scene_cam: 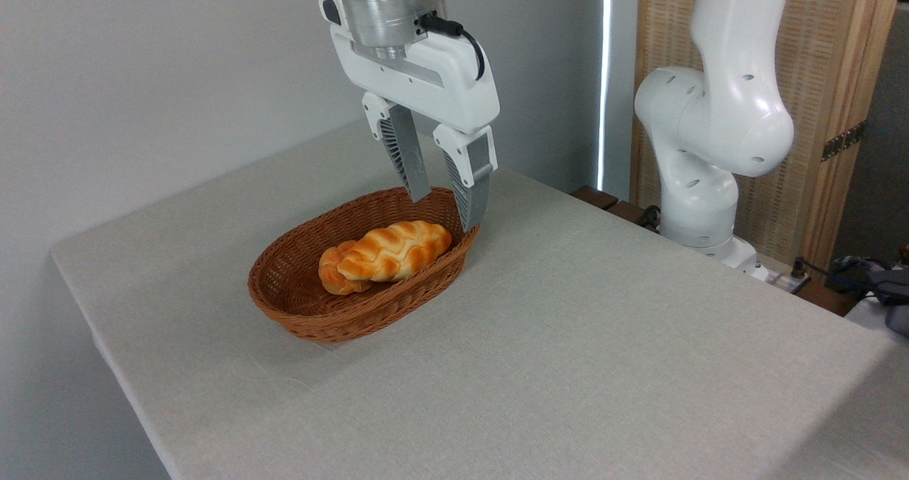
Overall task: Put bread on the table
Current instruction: 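Lower the open gripper down onto the braided bread loaf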
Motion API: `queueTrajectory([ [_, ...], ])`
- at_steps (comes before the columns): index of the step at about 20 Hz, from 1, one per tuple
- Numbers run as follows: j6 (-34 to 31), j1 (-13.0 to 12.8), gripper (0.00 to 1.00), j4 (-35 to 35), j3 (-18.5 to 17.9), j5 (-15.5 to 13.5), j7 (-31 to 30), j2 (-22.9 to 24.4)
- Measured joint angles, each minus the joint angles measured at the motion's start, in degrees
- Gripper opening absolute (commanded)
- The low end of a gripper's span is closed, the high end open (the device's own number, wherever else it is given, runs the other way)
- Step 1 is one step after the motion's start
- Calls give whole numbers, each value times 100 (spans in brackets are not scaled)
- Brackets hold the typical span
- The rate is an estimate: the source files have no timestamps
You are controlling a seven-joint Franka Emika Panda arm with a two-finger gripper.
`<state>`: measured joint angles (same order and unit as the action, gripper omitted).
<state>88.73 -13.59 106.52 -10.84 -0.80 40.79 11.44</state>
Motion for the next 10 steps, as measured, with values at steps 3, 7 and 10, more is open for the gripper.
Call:
queueTrajectory([
  [3,-27,-27,100,7,27,0,4,-26],
  [7,136,-190,100,112,66,-8,4,-32],
  [10,501,-474,100,359,73,-9,-104,-37],
])
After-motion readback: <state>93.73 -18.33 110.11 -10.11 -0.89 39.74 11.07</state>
